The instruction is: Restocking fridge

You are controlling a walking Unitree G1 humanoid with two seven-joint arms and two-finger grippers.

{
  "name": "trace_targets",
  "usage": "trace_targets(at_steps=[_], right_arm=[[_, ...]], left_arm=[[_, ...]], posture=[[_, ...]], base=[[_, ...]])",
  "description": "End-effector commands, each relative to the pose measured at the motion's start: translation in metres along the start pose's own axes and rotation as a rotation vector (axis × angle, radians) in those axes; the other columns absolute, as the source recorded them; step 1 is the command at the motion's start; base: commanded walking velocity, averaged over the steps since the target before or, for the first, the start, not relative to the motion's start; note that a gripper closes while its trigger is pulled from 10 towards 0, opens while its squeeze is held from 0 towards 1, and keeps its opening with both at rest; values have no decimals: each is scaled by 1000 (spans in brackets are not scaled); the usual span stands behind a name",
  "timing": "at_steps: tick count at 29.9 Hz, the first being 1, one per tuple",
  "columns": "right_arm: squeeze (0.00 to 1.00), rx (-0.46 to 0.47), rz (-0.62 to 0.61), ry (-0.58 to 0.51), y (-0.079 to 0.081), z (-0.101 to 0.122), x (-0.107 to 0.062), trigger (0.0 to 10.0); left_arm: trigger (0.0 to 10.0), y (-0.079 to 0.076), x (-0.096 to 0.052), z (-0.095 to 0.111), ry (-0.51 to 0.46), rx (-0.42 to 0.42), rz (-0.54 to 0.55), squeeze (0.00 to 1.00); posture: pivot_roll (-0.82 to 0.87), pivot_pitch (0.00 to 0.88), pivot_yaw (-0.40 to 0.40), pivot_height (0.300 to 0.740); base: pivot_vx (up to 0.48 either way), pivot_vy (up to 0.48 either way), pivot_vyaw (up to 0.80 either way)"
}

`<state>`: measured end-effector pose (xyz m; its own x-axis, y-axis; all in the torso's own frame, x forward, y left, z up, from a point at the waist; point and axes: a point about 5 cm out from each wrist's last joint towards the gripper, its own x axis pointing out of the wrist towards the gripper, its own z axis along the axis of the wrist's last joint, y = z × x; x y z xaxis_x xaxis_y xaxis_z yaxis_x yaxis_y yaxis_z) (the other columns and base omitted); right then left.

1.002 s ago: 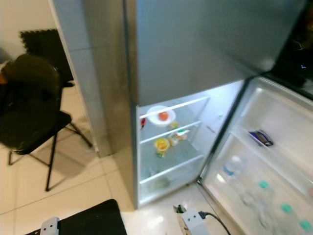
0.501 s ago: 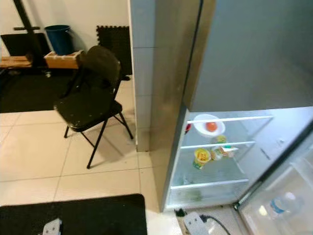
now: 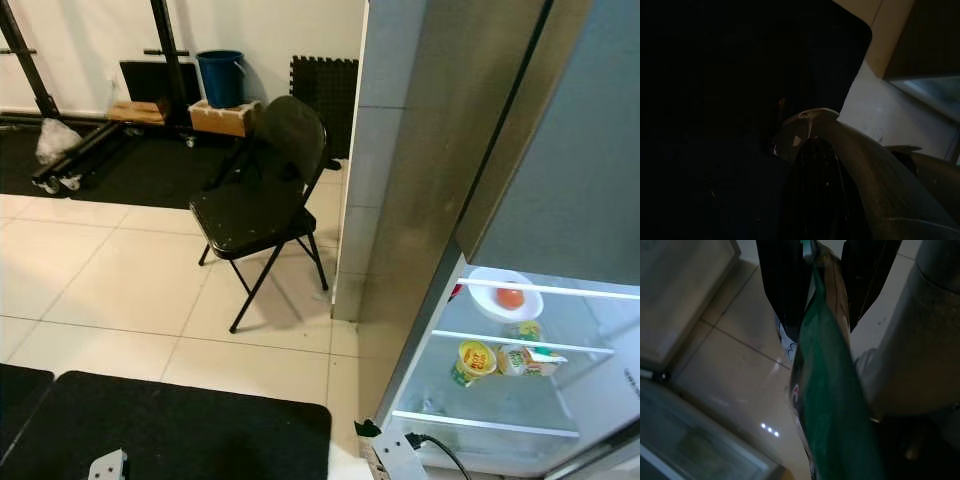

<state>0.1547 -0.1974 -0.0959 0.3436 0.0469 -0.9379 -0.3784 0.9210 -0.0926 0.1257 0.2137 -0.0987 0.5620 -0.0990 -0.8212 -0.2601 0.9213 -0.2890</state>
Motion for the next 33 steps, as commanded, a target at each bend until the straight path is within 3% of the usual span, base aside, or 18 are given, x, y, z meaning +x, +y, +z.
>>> trace_targets(at_steps=[1,33], right_arm=[[0,-1,-8,4,-2,-1,0,10000],[0,9,-9,25,-3,-2,-1,10000]], left_arm=[[10000,-2,1,0,8,21,3,0],[10000,-7,2,-5,20,16,-20,0]], posture=[[-60,0,-51,740],[-60,0,-54,740]], base=[[0,-386,0],[0,-358,-21]])
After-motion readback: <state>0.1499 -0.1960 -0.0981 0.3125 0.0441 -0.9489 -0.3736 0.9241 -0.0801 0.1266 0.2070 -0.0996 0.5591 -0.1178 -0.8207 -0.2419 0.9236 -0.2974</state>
